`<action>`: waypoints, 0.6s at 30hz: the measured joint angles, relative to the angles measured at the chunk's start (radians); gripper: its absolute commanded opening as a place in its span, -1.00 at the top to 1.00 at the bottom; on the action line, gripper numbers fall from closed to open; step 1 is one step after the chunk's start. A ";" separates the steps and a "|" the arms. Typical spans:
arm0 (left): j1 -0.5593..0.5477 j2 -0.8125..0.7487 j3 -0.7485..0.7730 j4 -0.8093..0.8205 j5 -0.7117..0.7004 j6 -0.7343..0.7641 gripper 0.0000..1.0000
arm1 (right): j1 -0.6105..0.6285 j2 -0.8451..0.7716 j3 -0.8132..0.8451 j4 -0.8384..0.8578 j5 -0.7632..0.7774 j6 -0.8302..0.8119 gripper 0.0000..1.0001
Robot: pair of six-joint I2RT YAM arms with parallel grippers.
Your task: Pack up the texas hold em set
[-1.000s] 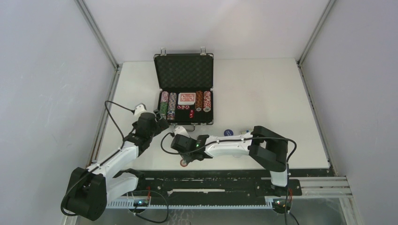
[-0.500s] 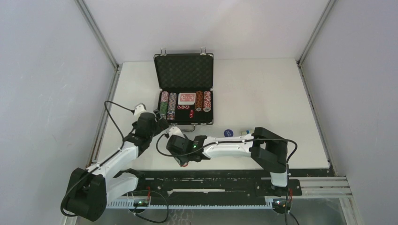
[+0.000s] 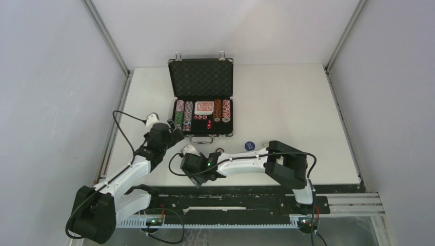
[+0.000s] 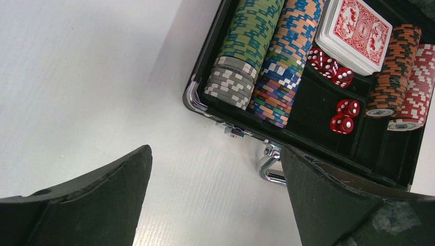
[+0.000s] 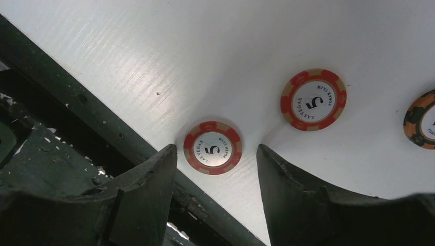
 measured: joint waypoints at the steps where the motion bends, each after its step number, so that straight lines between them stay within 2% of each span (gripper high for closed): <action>1: 0.000 0.000 0.000 0.000 0.000 0.000 -0.99 | 0.000 0.000 0.001 0.000 -0.002 -0.001 -0.34; 8: 0.000 0.000 0.000 0.000 0.000 0.000 -0.99 | -0.007 0.002 0.002 -0.001 -0.001 0.002 -0.27; 18: 0.000 0.001 0.000 0.000 0.001 0.000 -0.99 | -0.062 -0.014 -0.030 0.024 0.011 0.014 -0.27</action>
